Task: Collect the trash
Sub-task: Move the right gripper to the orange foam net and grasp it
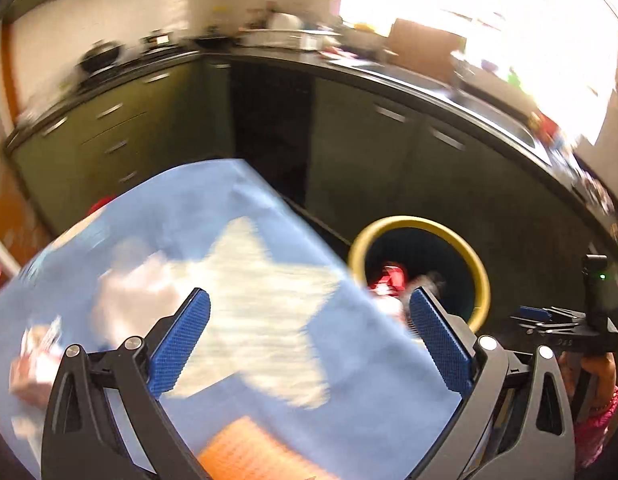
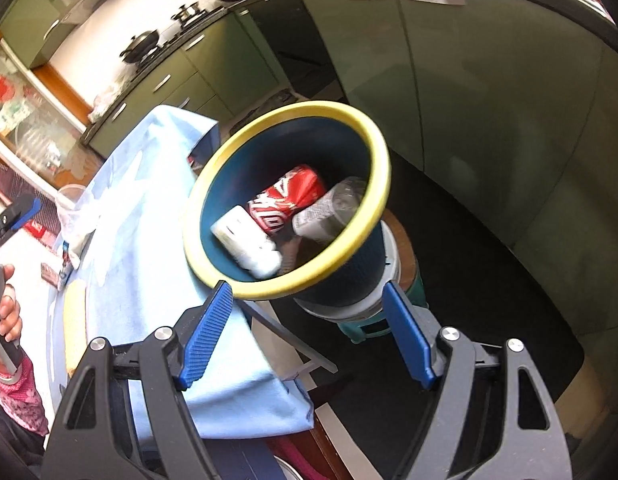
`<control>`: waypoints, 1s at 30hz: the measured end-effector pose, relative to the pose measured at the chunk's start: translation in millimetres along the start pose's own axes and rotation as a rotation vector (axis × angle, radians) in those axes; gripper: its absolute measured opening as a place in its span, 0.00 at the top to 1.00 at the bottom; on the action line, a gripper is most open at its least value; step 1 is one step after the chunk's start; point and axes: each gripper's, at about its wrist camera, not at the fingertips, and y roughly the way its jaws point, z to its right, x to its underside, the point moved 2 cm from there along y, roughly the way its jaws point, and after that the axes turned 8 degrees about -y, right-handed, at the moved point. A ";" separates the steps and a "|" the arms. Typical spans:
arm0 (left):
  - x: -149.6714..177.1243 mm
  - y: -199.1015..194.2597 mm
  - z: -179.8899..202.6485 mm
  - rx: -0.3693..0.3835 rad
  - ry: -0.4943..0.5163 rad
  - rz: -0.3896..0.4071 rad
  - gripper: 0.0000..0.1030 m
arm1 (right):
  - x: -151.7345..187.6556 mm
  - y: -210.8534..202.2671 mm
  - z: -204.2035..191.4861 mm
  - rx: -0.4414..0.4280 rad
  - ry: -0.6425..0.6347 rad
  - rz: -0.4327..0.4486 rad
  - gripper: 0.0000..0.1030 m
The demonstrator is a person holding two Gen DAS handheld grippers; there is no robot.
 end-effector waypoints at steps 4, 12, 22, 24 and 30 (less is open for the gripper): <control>21.7 -23.4 -69.7 -0.094 -0.082 0.056 0.05 | -4.2 5.9 -27.3 -0.008 -0.061 -0.024 0.29; 77.4 -38.9 -176.9 -0.229 -0.185 0.082 0.05 | -1.9 18.5 -121.9 -0.059 -0.264 -0.084 0.29; 103.1 -52.6 -217.6 -0.242 -0.223 0.173 0.05 | 29.5 19.5 -272.8 -0.189 -0.588 -0.112 0.29; 106.4 -54.5 -214.9 -0.229 -0.225 0.177 0.05 | 39.8 25.8 -296.0 -0.191 -0.648 -0.130 0.29; 108.9 -49.4 -211.4 -0.224 -0.220 0.161 0.05 | 54.1 46.3 -318.4 -0.137 -0.715 -0.170 0.29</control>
